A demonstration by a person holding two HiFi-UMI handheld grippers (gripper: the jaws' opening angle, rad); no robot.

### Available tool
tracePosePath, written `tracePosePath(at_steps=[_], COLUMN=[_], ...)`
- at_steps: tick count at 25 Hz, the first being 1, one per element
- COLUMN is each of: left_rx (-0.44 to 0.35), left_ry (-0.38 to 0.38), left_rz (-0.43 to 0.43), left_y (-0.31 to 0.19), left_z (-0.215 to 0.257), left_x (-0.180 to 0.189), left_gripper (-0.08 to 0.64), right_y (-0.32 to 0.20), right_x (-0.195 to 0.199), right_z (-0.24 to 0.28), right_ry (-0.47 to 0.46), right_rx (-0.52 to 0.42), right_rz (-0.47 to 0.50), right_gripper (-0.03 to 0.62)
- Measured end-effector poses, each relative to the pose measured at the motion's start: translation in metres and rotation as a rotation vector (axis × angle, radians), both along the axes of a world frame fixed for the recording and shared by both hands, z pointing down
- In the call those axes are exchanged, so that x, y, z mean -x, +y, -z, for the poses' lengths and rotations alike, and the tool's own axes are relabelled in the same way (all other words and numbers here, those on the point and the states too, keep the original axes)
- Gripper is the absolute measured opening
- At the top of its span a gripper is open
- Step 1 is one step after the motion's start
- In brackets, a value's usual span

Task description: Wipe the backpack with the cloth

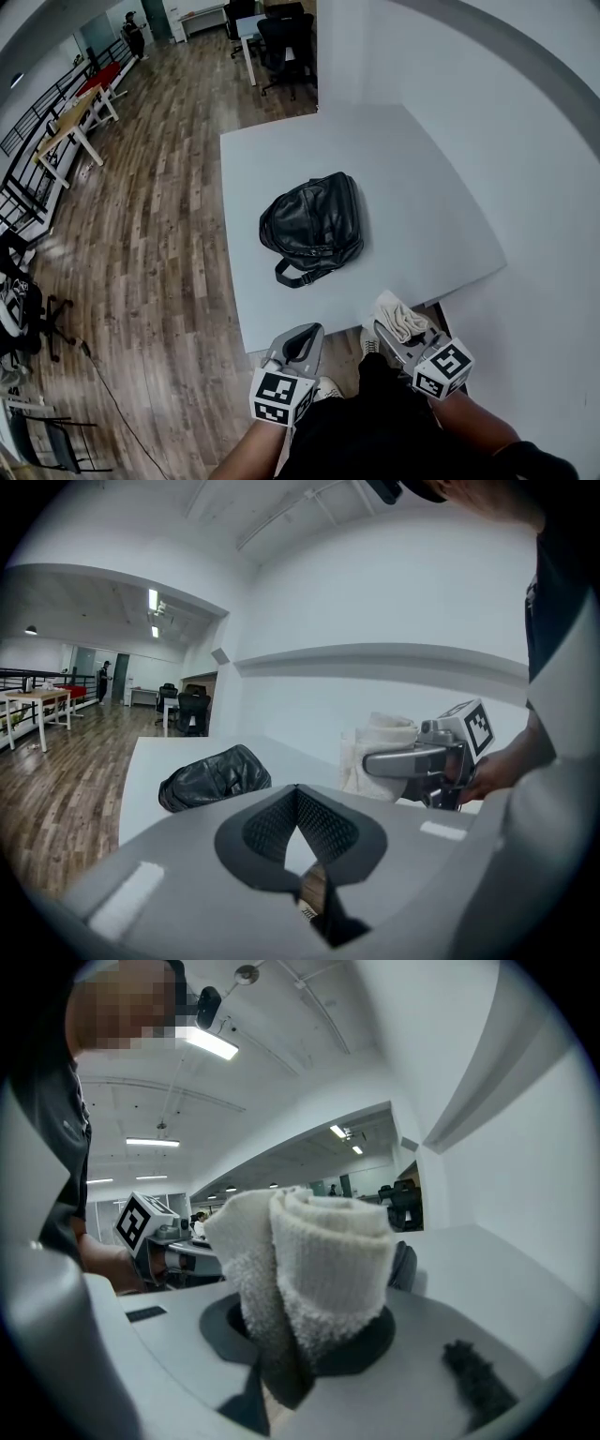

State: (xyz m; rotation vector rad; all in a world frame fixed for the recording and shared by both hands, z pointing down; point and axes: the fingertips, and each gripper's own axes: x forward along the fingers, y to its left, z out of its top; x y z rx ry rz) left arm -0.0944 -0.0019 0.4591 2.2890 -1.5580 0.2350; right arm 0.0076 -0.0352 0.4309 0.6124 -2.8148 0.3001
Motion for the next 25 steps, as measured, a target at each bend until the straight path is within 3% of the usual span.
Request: tracePosePath(at_steps=[9, 25], left_rx=[0.014, 0.054], left_ry=[-0.006, -0.058], left_rz=[0.094, 0.066], left_y=[-0.007, -0.053], left_z=[0.004, -0.001], left_x=[0.011, -0.006], left_gripper=[0.006, 0.006], right_y=[-0.022, -0.082], right_x=[0.001, -0.007], right_z=[0.002, -0.026], right_ry=[0.000, 0.032], right_rx=[-0.024, -0.003], right_rz=[0.017, 0.044], right_gripper=[0.086, 0.086])
